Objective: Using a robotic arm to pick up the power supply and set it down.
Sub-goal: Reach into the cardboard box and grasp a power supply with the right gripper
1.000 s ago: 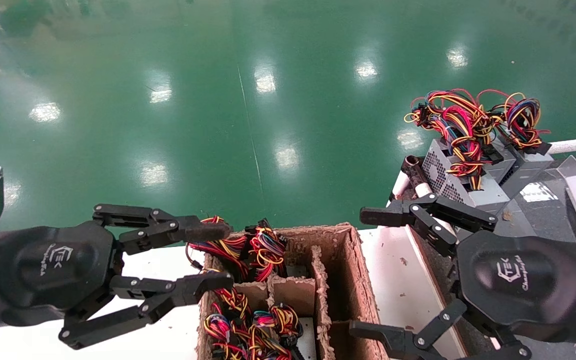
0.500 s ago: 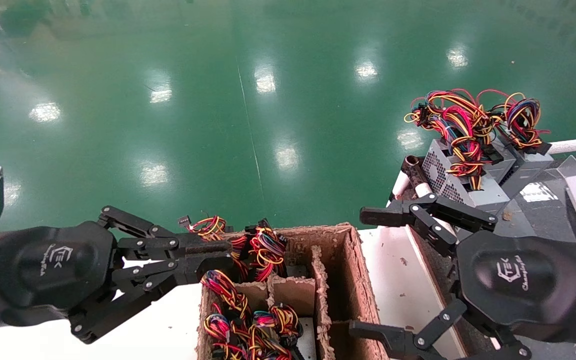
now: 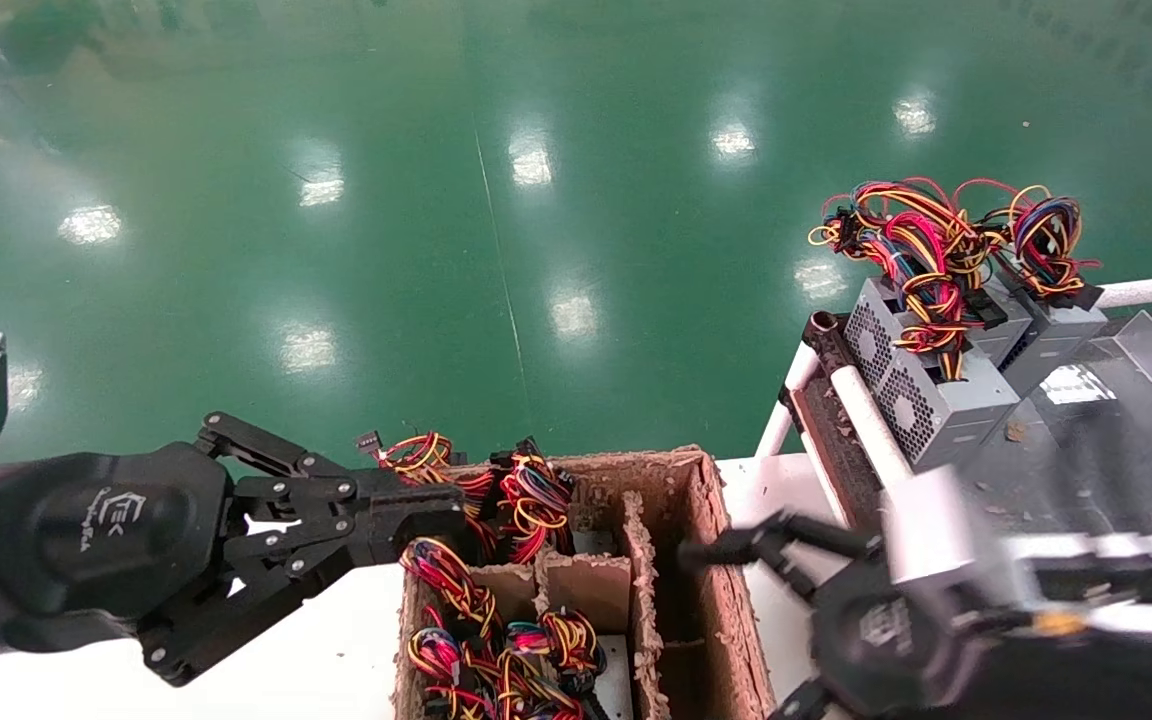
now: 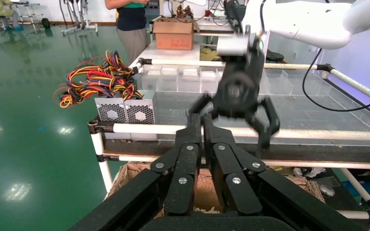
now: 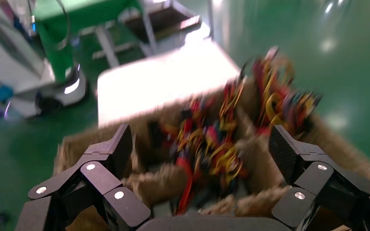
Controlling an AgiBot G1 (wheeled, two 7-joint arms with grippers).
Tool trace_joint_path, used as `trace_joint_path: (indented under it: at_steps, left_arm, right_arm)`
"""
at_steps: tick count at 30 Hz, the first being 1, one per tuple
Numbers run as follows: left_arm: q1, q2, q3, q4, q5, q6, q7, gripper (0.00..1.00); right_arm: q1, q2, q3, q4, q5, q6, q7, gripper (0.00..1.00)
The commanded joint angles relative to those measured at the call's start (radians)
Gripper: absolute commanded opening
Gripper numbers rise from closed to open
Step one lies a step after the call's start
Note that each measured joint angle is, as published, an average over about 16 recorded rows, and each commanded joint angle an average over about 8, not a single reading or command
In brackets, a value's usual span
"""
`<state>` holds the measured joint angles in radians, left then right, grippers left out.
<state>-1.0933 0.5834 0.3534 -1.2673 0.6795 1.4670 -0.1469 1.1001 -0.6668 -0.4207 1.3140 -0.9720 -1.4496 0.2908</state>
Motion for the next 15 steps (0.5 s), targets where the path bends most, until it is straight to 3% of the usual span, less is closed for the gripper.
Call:
trace_joint_path:
  at_steps: [1,11,13,15]
  left_arm:
    - [0.000,0.000,0.000,0.000,0.000,0.000,0.000,1.00]
    - [0.000,0.000,0.000,0.000,0.000,0.000,0.000,1.00]
    - [0.000,0.000,0.000,0.000,0.000,0.000,0.000,1.00]
    - [0.000,0.000,0.000,0.000,0.000,0.000,0.000,1.00]
  right_arm:
    - [0.010,-0.016,-0.032,0.010,-0.052,0.008,0.028,1.00]
    - [0.043,-0.125,-0.142,0.013,-0.178,-0.006,0.110,1.00]
    - [0.043,-0.146,-0.158,0.013,-0.195,-0.005,0.115,0.91]
    - [0.042,-0.166,-0.170,0.012,-0.211,0.002,0.117,0.69]
